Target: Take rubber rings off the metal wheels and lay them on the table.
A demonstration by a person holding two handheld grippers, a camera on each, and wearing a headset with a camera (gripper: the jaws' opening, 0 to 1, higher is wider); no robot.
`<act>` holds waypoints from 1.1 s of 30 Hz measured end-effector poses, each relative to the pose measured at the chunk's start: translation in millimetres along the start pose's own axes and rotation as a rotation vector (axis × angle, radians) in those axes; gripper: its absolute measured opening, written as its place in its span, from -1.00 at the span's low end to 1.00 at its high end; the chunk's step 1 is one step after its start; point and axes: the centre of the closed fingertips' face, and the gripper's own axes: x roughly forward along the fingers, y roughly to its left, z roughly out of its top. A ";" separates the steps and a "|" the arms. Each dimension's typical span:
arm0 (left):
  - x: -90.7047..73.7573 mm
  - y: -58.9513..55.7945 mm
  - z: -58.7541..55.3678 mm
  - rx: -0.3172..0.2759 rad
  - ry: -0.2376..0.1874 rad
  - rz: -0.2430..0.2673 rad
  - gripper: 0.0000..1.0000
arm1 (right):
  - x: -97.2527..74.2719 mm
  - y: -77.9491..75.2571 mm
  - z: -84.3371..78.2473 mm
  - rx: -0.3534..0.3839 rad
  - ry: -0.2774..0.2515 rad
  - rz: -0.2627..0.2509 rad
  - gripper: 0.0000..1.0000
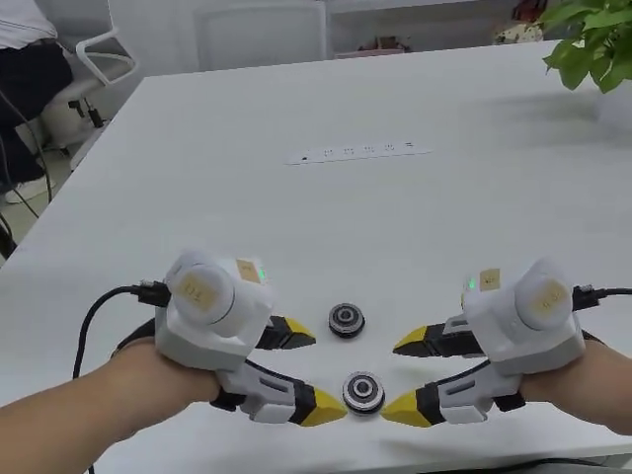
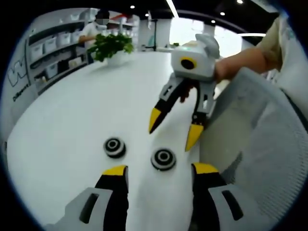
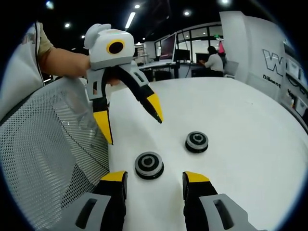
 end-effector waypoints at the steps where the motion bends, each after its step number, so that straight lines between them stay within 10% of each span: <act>1: 1.1 -0.9 0.0 0.005 0.002 -0.003 0.05 | 0.7 0.2 -0.4 -0.001 0.001 0.002 -0.13; 33: 34.3 -12.7 -1.8 0.007 0.031 -0.060 -0.44 | 10.7 3.9 -6.3 0.017 0.010 0.042 -0.43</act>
